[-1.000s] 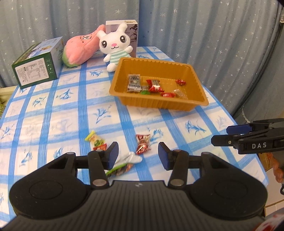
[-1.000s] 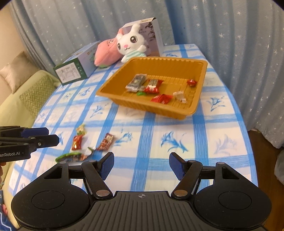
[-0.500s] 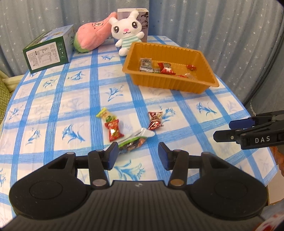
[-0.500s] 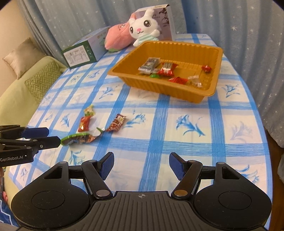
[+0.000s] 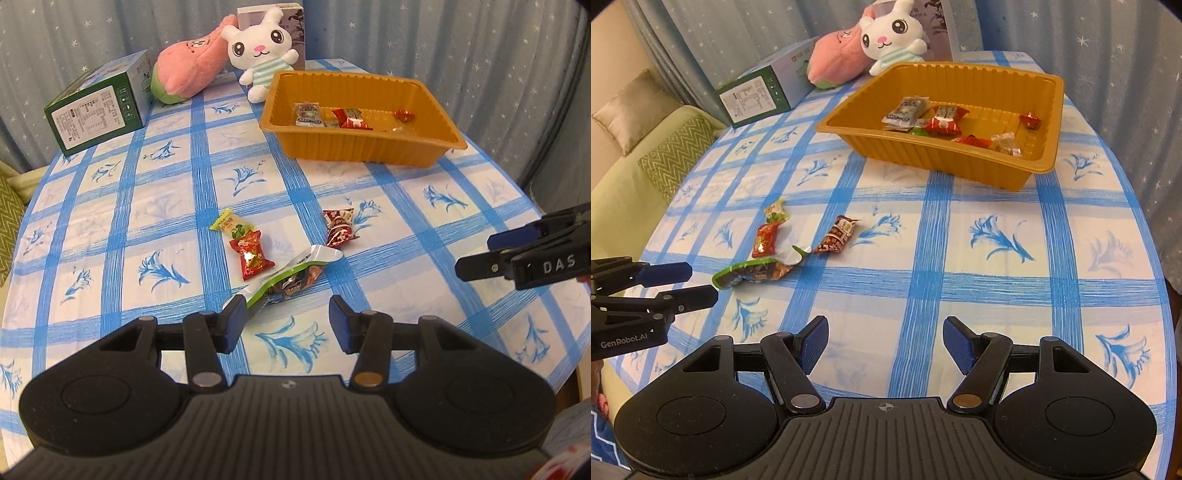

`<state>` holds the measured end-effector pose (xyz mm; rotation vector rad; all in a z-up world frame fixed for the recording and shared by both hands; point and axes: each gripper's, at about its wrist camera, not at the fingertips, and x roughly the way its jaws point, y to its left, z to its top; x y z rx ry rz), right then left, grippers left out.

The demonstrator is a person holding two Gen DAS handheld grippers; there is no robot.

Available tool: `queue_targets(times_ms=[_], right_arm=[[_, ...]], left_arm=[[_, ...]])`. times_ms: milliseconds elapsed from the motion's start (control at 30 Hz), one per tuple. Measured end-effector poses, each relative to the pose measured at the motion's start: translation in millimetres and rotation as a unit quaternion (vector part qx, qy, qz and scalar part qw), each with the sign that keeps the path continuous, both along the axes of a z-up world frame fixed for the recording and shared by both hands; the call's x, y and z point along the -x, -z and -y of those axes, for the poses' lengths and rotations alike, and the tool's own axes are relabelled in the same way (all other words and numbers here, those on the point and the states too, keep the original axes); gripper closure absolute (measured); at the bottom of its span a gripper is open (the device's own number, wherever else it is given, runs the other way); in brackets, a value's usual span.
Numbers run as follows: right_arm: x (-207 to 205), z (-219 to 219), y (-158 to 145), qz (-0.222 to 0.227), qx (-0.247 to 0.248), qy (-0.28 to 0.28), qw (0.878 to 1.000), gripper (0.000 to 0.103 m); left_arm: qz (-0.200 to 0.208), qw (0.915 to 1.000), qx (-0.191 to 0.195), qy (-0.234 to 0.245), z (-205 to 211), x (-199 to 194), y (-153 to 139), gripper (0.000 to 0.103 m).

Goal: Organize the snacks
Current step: 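Withdraw both grippers from the tray toward the remaining snacks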

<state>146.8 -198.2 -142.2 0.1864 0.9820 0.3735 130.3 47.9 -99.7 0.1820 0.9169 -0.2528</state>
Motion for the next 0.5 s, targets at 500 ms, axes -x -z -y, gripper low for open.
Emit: queue_targets(times_ms=[500], right_arm=[[-8.5,8.6,5.1,-0.014,0.001,0.032,0.999,0.034]], left_arm=[[-0.017,0.9981,-0.032,0.049,9.7,-38.2,27.8,0.057]])
